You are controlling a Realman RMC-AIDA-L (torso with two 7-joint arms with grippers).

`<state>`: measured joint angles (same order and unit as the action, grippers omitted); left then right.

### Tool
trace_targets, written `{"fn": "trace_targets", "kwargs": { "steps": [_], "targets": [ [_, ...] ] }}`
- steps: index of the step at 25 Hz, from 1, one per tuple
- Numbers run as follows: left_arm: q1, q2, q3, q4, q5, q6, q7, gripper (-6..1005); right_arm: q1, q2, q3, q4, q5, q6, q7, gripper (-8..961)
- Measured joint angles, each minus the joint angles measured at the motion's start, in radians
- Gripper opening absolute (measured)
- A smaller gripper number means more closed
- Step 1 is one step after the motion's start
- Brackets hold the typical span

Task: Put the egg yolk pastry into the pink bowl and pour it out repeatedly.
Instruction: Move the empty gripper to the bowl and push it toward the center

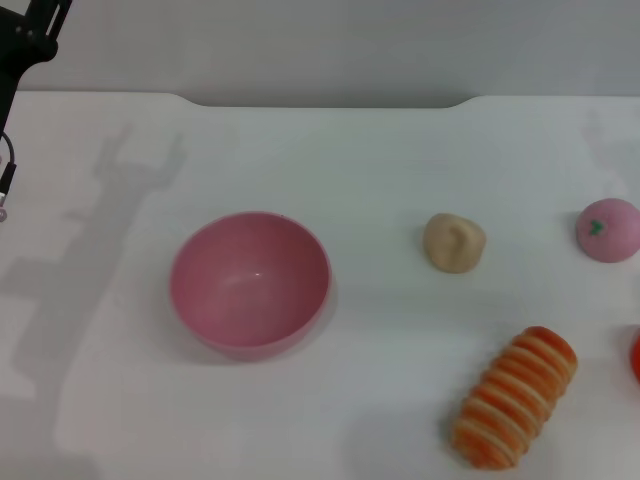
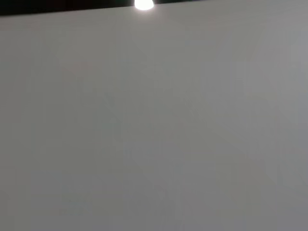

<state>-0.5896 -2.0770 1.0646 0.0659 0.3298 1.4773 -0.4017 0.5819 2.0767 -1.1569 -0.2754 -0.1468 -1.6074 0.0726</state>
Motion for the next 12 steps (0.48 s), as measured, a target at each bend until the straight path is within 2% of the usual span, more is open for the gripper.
{"fn": "trace_targets", "kwargs": {
  "steps": [4,9,12],
  "targets": [
    [-0.001,0.000,0.000,0.000,0.000,0.000,-0.003,757,0.000,0.002,0.010,0.000,0.019,-0.008,0.004,609],
    [-0.001,-0.001,0.006,-0.002,0.000,0.005,-0.004,757,-0.003,-0.004,0.015,-0.002,0.131,-0.011,0.288,609],
    [-0.001,-0.001,0.012,-0.005,0.000,0.005,-0.004,757,-0.015,-0.007,0.006,-0.018,0.125,-0.021,0.313,609]
  ]
}}
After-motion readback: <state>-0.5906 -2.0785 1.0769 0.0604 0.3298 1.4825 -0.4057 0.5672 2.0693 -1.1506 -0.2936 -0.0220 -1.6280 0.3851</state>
